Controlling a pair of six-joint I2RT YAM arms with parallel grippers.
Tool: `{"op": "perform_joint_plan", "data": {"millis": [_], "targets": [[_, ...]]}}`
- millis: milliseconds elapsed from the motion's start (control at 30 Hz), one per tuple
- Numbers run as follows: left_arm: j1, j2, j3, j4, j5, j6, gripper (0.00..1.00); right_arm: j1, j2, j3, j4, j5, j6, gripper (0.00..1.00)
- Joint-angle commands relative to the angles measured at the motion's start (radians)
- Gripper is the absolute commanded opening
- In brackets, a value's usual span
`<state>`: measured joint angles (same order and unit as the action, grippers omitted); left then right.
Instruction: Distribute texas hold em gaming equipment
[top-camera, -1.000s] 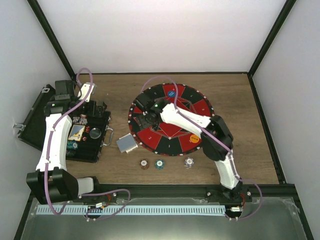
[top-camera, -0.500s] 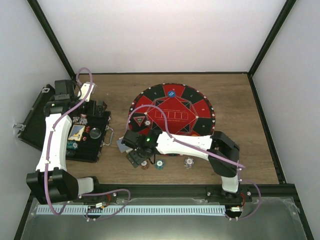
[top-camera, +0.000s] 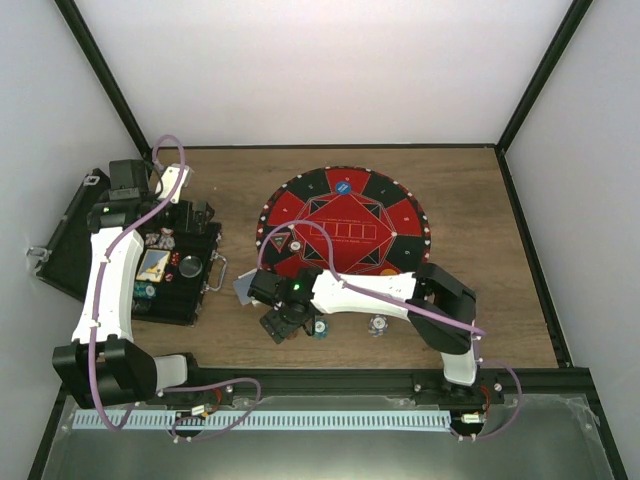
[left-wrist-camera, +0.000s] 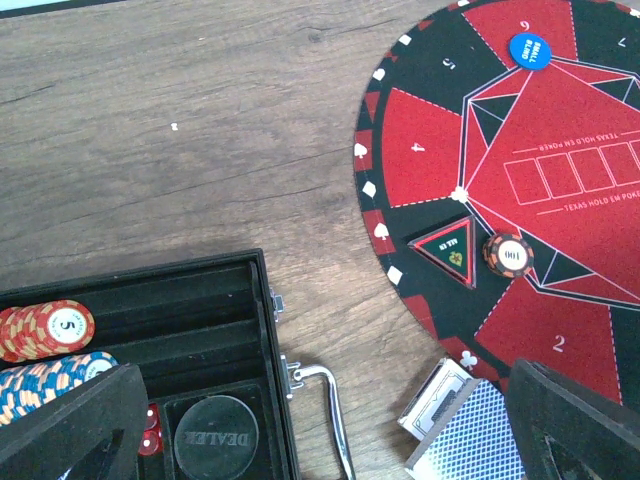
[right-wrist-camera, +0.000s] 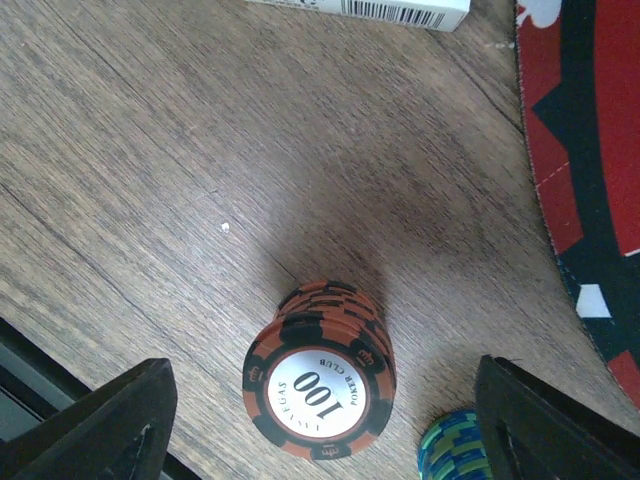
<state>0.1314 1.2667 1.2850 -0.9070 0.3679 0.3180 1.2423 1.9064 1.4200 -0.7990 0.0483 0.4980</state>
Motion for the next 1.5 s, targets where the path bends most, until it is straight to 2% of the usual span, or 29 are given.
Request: {"op": "perform_joint_plan", "data": {"millis": [0,300,467,667,900,1033,1333,1467], "targets": [[0.007,-0.005,0.032,-0.004,0.008,-0.001,1.00,0.018,0.029,0.001,0.016,-0.010,0.009,0.82],[0.007,-0.006,0.047,-0.010,0.006,-0.002,1.00,0.029,0.070,0.002,0.027,-0.007,0.019,0.72],[0.007,-0.007,0.047,-0.011,0.006,0.001,1.00,0.029,0.070,0.002,0.029,0.000,0.025,0.62],[0.008,-0.010,0.037,-0.008,0.007,0.004,1.00,0.030,0.065,0.007,0.022,0.012,0.030,0.59],[0.007,-0.015,0.027,-0.007,0.006,0.004,1.00,0.031,0.063,0.017,0.012,0.031,0.029,0.49],[0.007,-0.015,0.024,-0.006,0.005,0.005,1.00,0.031,0.061,0.017,0.010,0.037,0.030,0.39],[0.007,-0.018,0.022,-0.007,0.010,0.003,1.00,0.031,0.050,0.022,-0.003,0.044,0.028,0.39],[0.007,-0.020,0.021,-0.007,0.009,0.004,1.00,0.031,0.049,0.028,-0.009,0.047,0.025,0.44]]}}
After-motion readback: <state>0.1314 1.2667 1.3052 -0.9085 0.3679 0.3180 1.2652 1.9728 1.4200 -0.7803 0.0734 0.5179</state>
